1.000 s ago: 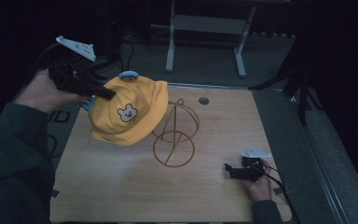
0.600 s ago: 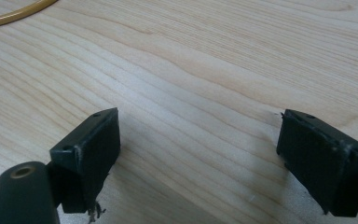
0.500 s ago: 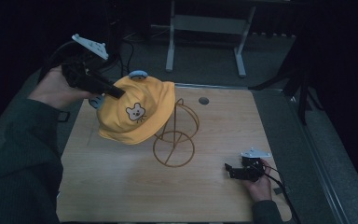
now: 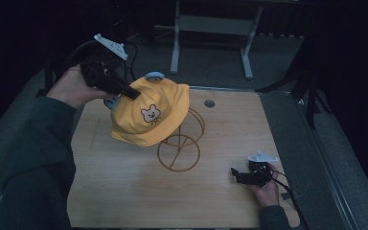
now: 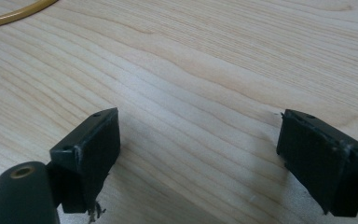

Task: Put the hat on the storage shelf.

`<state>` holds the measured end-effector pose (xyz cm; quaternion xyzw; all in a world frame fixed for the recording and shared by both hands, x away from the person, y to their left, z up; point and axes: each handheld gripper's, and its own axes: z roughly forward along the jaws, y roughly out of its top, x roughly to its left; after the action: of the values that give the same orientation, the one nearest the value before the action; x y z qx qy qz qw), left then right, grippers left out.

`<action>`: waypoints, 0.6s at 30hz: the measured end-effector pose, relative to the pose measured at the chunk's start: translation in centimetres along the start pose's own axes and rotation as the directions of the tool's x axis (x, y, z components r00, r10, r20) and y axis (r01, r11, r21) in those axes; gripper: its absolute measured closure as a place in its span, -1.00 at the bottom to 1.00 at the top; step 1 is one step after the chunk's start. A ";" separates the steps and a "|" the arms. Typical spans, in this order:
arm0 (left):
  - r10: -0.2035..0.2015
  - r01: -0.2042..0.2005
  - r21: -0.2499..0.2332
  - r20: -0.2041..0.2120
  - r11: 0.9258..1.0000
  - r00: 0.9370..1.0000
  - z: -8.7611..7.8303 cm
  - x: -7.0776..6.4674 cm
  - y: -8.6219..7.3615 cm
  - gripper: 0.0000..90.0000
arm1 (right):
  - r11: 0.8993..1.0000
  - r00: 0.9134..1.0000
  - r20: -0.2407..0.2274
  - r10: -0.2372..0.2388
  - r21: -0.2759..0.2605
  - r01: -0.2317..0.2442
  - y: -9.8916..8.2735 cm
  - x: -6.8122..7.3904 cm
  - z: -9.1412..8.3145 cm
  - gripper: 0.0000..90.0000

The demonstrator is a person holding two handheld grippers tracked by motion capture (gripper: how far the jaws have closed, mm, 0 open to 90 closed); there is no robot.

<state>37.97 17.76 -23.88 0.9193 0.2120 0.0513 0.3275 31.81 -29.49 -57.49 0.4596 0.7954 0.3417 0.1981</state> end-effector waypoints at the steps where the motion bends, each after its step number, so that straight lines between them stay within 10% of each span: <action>1: 0.001 -0.001 0.000 0.000 1.000 1.000 0.1 0.0 0.1 0.78 | 1.000 1.000 0.000 0.000 0.000 0.000 0.0 0.0 0.0 -0.71; 18: 0.008 -0.008 0.004 0.014 1.000 1.000 3.0 -0.2 2.8 0.77 | 1.000 1.000 0.000 -0.001 0.001 0.001 0.0 0.0 0.0 -0.70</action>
<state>39.51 14.00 -24.42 0.9212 0.2061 0.0455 0.3270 31.80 -29.50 -57.49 0.4592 0.7960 0.3411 0.1979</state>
